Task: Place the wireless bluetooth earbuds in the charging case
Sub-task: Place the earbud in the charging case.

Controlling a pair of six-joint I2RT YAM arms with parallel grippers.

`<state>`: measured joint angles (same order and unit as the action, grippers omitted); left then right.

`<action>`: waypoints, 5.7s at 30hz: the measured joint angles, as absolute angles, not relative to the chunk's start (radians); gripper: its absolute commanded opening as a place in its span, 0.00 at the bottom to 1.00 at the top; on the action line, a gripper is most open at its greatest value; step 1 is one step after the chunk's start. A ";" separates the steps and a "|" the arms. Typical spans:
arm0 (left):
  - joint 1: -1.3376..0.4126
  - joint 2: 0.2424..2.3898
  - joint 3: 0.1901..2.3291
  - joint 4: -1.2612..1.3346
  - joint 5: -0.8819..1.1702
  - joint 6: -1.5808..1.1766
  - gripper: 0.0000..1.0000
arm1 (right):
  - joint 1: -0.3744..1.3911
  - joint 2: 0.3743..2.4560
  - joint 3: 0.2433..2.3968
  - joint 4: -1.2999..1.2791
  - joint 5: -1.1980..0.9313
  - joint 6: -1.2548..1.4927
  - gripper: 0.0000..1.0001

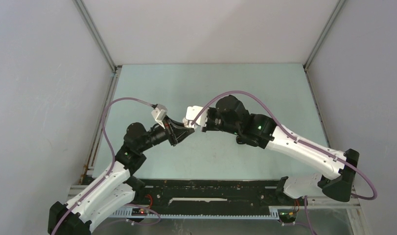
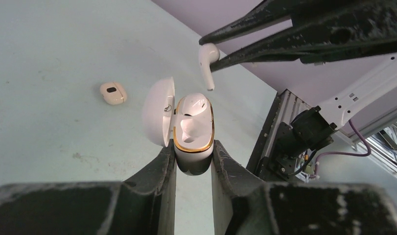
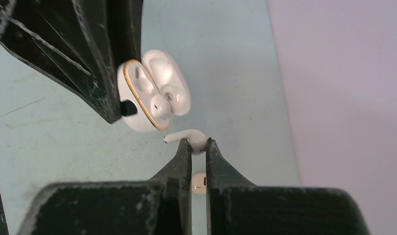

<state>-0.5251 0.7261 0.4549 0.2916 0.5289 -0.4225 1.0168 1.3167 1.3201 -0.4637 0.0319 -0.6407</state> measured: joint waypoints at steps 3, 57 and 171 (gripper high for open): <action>-0.525 0.727 0.455 0.305 0.538 -0.428 0.00 | 1.071 1.317 1.320 -0.437 0.096 -0.664 0.00; -0.521 0.686 0.454 0.286 0.571 -0.424 0.00 | 1.271 1.429 1.359 -0.342 0.326 -0.805 0.26; -0.739 0.599 0.467 -0.062 0.475 0.148 0.00 | 1.090 1.507 1.558 -0.902 -0.370 -0.927 0.32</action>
